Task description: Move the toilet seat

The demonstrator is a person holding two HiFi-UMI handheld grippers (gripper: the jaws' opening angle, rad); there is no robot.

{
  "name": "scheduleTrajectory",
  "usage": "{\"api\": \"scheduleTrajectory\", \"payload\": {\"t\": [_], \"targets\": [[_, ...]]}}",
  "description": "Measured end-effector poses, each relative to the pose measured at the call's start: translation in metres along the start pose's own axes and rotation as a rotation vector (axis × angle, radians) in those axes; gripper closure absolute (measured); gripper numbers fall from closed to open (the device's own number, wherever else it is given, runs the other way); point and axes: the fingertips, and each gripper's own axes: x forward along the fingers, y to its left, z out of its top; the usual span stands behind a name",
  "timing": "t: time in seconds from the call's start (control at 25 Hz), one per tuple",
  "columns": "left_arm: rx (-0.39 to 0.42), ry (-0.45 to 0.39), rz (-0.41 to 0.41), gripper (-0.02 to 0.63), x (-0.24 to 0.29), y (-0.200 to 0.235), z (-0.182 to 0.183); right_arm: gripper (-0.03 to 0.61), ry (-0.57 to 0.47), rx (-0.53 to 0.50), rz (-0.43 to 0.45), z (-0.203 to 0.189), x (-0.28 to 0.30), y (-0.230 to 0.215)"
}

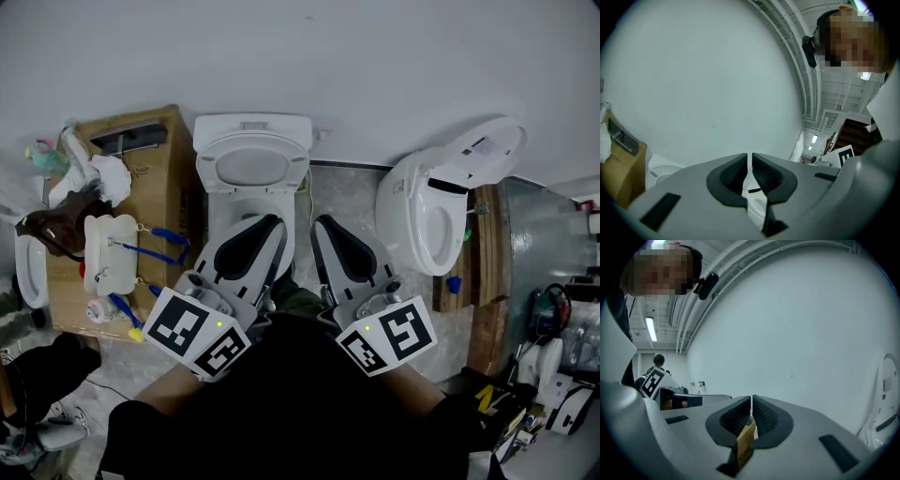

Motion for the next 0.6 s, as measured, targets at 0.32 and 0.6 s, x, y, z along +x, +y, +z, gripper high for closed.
{"api": "scheduleTrajectory", "payload": {"t": [0.32,0.6], "targets": [[0.0,-0.001,0.001,0.572,0.0033,0.0011,0.0014,0.538,0.005,-0.002,0.0,0.0006,0.002,-0.003],[-0.001,0.001,0.004,0.572,0.0066,0.0005,0.0005,0.538,0.007,0.0,0.002,0.003,0.0026,-0.0091]]}}
